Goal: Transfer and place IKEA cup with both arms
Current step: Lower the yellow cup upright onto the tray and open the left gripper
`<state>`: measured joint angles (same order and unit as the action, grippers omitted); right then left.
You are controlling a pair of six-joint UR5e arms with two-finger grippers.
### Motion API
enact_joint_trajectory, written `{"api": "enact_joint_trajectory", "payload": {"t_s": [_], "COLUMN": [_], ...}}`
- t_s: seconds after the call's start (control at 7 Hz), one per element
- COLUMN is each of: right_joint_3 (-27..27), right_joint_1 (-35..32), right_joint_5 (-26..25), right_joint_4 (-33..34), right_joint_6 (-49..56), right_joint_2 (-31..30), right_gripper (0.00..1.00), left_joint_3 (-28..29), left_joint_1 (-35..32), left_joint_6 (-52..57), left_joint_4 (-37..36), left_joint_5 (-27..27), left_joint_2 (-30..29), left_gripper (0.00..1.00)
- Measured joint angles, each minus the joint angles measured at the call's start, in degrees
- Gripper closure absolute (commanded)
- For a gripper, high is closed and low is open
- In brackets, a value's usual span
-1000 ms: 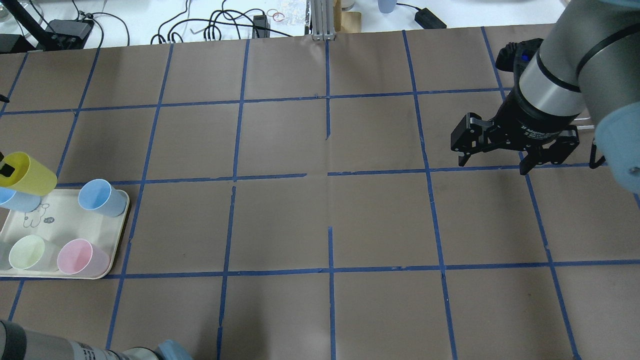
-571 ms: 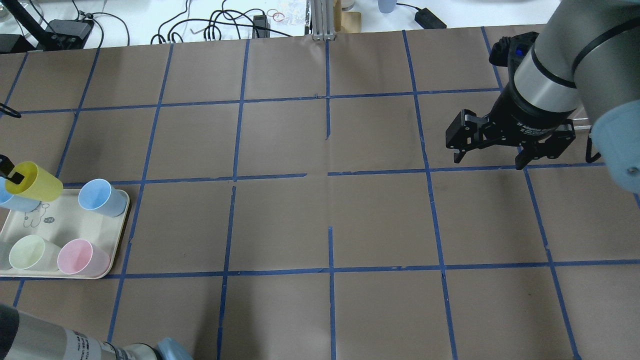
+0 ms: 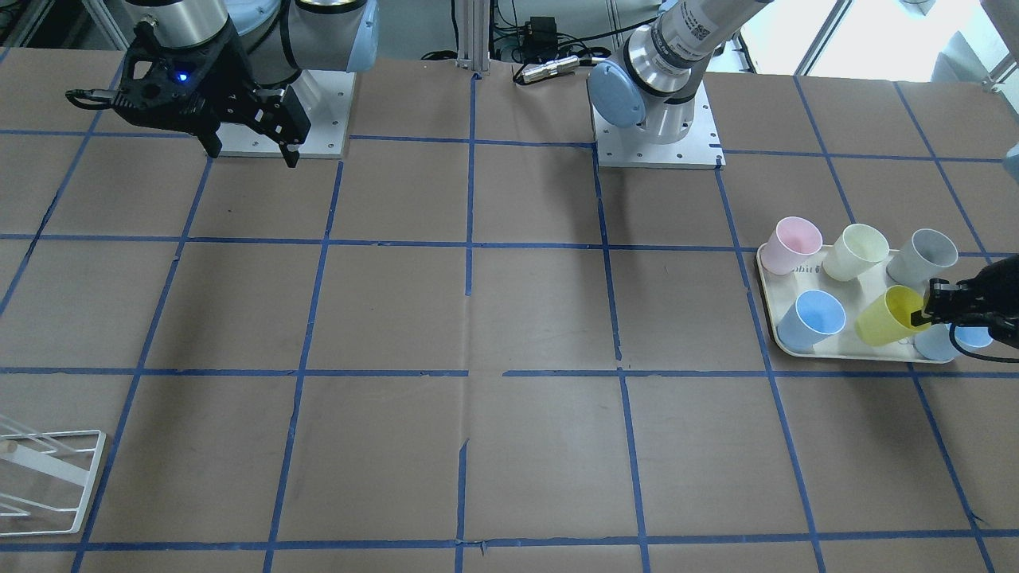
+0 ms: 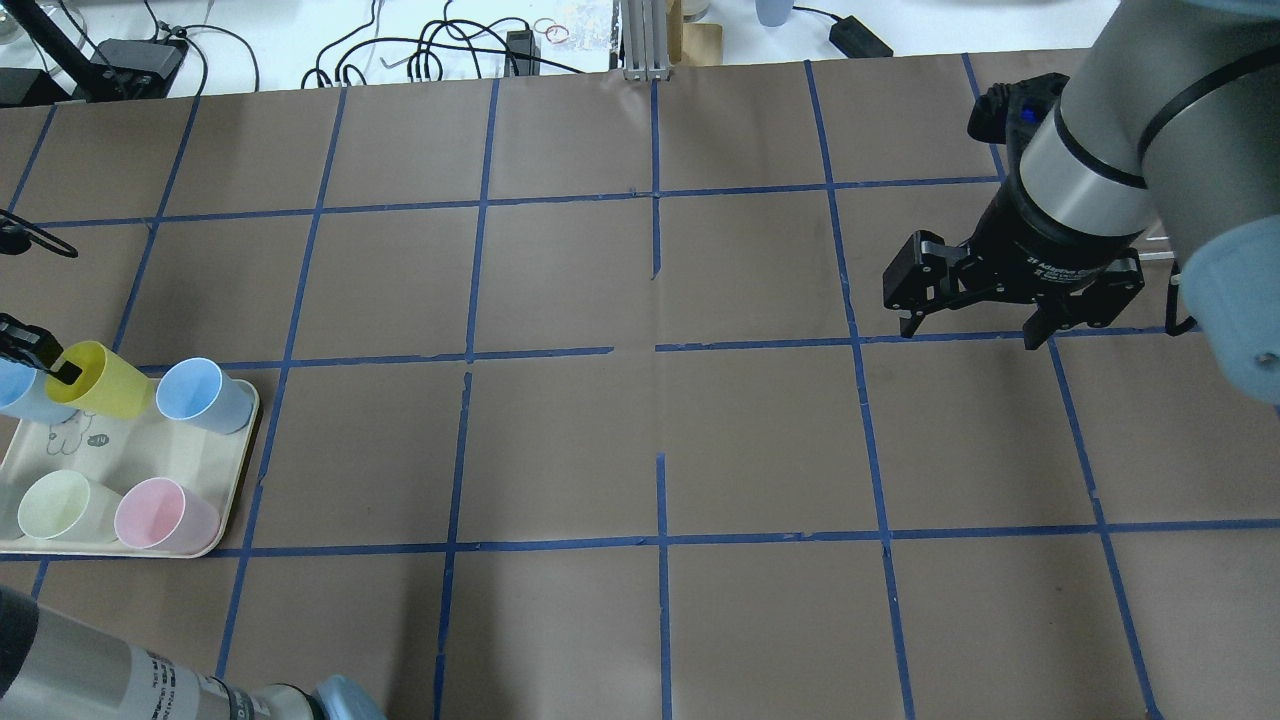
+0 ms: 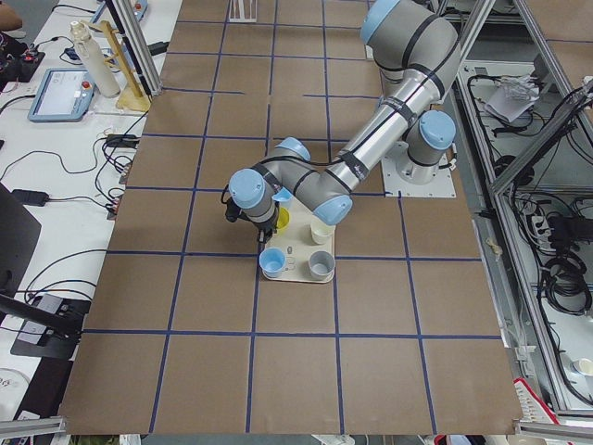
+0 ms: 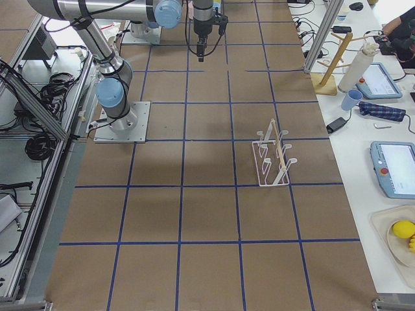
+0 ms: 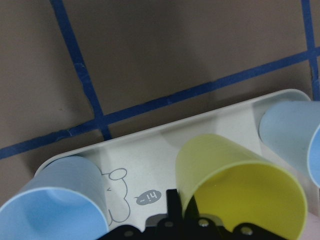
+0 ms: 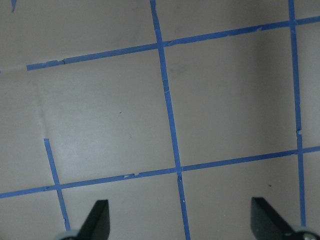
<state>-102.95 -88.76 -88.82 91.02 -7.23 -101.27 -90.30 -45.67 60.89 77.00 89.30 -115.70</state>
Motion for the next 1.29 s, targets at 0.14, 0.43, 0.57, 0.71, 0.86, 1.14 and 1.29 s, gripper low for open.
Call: {"api": "enact_joint_trajectory", "payload": {"t_s": [0.14,0.43,0.57,0.71,0.86,1.14,1.29], "right_joint_3": [-0.03,-0.06,-0.05,-0.01,0.0,-0.05,-0.08], "right_joint_1": [0.0,-0.01,-0.01,-0.01,-0.01,0.0,0.0], "right_joint_5": [-0.05,0.14,0.14,0.03,0.0,0.15,0.15], "right_joint_4": [-0.04,-0.05,-0.17,-0.43,-0.58,-0.66,-0.69], "right_joint_6": [0.02,-0.03,-0.05,-0.06,-0.09,-0.14,-0.15], "right_joint_2": [-0.07,-0.14,-0.14,-0.08,-0.05,-0.17,-0.21], "right_gripper": [0.0,0.0,0.0,0.0,0.0,0.0,0.0], "left_joint_3": [-0.33,-0.71,-0.81,-1.02,-1.37,-1.73,-1.77], "left_joint_1": [-0.04,-0.05,-0.04,-0.03,-0.03,-0.03,-0.03], "left_joint_6": [-0.02,-0.15,-0.16,-0.16,-0.18,-0.26,-0.21], "left_joint_4": [0.0,-0.4,-0.97,-1.25,-1.4,-1.49,-1.49], "left_joint_5": [0.02,0.08,0.08,0.11,0.15,0.17,0.18], "left_joint_2": [-0.28,-0.68,-0.88,-0.94,-0.94,-0.99,-1.01], "left_gripper": [1.0,1.0,1.0,1.0,1.0,0.73,0.67]}}
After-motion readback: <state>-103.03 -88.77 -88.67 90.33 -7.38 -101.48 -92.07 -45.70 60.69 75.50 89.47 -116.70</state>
